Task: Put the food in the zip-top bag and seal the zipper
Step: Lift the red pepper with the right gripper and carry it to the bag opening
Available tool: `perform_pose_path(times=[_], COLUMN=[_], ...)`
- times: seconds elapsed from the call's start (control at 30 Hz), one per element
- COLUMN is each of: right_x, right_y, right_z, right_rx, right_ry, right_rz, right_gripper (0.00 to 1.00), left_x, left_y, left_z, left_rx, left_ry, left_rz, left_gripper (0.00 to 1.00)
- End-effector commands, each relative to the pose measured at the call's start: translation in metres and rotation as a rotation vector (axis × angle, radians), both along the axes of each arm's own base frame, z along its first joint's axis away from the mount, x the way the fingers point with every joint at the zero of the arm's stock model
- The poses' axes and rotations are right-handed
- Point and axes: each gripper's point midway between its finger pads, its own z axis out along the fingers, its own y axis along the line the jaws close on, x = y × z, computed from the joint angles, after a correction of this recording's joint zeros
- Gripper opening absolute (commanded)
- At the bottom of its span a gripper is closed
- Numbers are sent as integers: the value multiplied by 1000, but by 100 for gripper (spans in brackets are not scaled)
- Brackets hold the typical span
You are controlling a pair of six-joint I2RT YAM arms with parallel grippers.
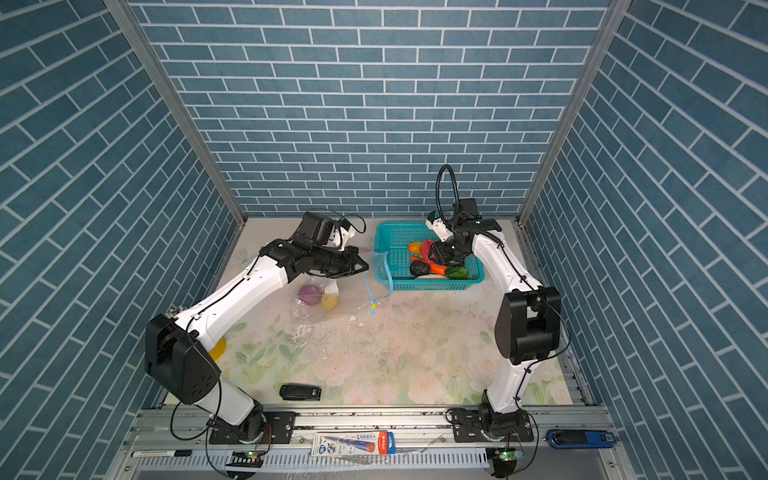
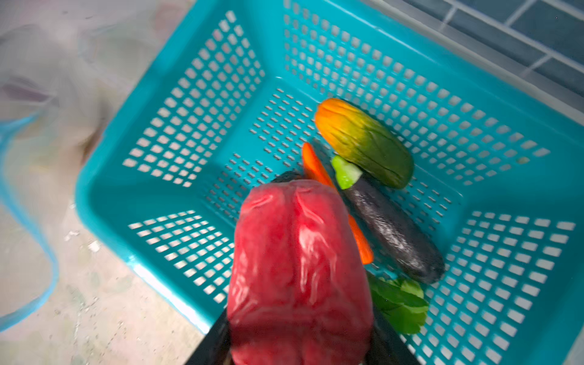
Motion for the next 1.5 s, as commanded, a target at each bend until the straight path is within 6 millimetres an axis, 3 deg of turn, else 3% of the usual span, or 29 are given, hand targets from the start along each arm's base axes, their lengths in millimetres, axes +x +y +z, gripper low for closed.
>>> perform_pose_path(times=[0.0, 0.27, 0.5, 1.2, 1.47], right_x=[-21, -63, -80, -110, -112], right_y=[26, 65, 93, 122, 132], right_z=[24, 47, 42, 22, 15], right_rx=[82, 145, 168, 161, 154], right_ry=[-90, -176, -152, -46, -26], right_rz=[141, 309, 392, 493, 513], right_gripper=[44, 43, 42, 41, 41], left_x=[1, 0, -3, -4, -4], left_y=[-2, -1, 1, 1, 0], left_z=[3, 2, 1, 10, 12], left_rx=[11, 6, 4, -10, -13], left_ry=[-11, -11, -11, -29, -32], left_rz=[-5, 6, 11, 5, 3], left_gripper=[0, 0, 0, 0, 0])
